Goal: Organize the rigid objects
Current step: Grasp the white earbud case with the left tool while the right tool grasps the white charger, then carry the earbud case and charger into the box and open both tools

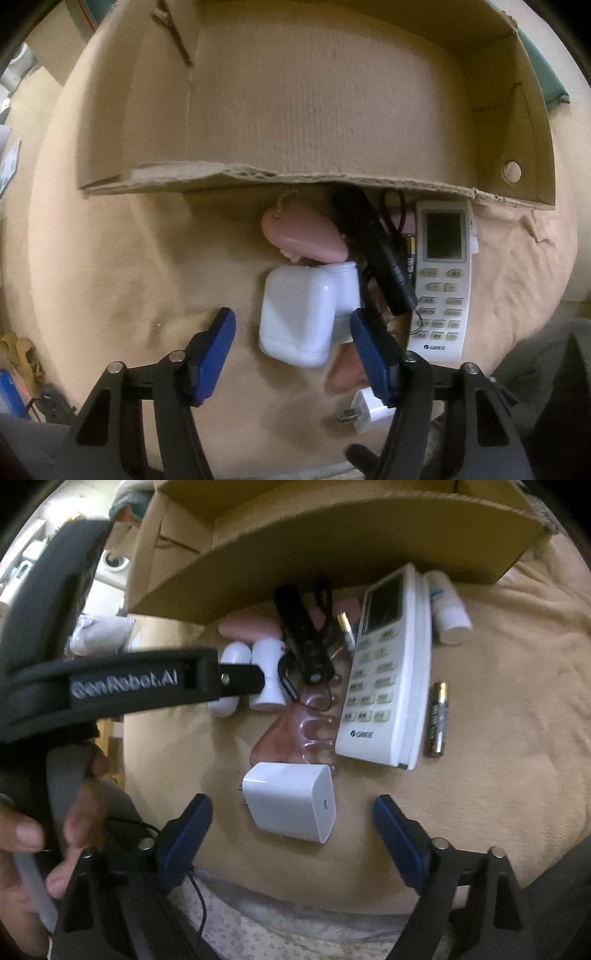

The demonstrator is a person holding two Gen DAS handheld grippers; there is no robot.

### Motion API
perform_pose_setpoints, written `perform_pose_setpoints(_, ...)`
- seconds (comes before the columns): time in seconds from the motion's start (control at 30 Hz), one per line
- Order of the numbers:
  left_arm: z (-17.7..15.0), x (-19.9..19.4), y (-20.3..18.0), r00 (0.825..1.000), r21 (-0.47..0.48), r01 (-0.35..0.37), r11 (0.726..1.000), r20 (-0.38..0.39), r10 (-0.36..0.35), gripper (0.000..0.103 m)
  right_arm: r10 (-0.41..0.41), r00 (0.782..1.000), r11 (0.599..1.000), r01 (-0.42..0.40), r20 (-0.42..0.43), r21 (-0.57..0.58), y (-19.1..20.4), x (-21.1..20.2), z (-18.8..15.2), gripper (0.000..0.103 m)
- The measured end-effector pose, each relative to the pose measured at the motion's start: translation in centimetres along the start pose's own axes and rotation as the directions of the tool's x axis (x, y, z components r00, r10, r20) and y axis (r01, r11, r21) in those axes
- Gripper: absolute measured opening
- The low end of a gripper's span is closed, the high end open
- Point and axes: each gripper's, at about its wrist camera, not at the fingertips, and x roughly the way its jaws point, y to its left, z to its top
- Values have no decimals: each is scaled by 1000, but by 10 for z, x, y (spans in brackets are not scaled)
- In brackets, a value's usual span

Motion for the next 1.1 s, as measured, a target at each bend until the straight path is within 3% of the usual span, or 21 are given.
perform_pose_setpoints(0.1,2,0,-2,999,-4,37,999,-3,-37,45,-29,1000,999,29,6,-20,6,5,-1,89)
perform_pose_setpoints(0.23,3,-7,9,1000,-13,25,1000,18,-25,32,-55,998,998,55,8,-37,13,9,-3,87)
perform_pose_setpoints(0.33,7,-6,14,999,-17,-49,999,13,49,19,-79,997,996,79,14,-44,17,10,-2,73)
perform_pose_setpoints(0.37,7,-3,18,999,-31,-45,998,6,46,19,-87,996,995,87,18,-43,17,10,-2,63)
perform_pose_setpoints(0.43,10,1,23,1000,-62,-16,998,-8,15,19,-60,998,998,61,18,-36,15,10,1,54)
perform_pose_setpoints(0.73,22,16,11,998,-47,-58,997,-19,57,19,-61,998,996,62,19,-62,13,15,4,52)
perform_pose_setpoints(0.93,7,11,6,995,-64,-93,994,24,94,19,-17,999,998,20,51,-56,12,1,2,51)
perform_pose_setpoints(1.03,-3,2,7,994,-94,-92,991,56,97,19,42,991,998,-36,129,-48,5,-23,5,51)
perform_pose_setpoints(1.1,-17,-8,0,989,-104,-104,989,95,114,19,100,974,995,-93,205,-44,3,-44,7,51)
